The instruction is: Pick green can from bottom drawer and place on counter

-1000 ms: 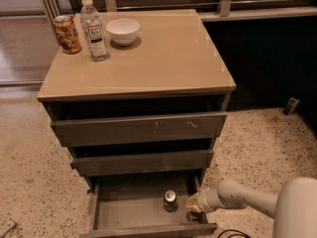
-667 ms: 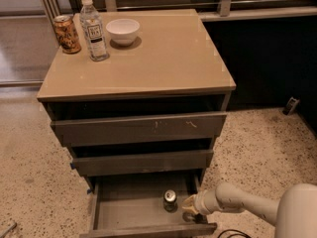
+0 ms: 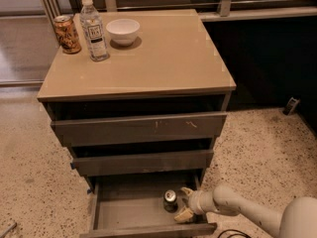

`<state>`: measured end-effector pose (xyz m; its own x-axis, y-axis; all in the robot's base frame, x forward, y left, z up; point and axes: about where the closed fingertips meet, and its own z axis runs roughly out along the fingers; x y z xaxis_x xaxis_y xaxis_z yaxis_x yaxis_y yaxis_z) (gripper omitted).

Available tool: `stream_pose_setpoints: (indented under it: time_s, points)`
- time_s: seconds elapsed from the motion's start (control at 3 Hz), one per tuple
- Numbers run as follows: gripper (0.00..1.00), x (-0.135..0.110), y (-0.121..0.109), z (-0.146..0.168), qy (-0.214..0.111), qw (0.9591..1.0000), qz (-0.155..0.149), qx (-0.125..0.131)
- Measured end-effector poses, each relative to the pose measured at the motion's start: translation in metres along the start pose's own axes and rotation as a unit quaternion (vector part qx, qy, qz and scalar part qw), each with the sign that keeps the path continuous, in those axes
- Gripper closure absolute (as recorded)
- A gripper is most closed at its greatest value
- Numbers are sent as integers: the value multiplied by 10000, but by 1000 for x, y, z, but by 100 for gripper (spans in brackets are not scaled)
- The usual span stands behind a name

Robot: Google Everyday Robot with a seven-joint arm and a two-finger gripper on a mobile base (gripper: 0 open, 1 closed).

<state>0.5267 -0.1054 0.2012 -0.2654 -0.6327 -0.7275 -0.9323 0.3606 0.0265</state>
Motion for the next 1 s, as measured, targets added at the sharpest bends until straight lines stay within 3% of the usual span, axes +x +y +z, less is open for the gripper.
stream_pose_setpoints:
  time_s: [1.0]
  points:
    - [16, -30, -6, 37, -610, 9976, -337, -49]
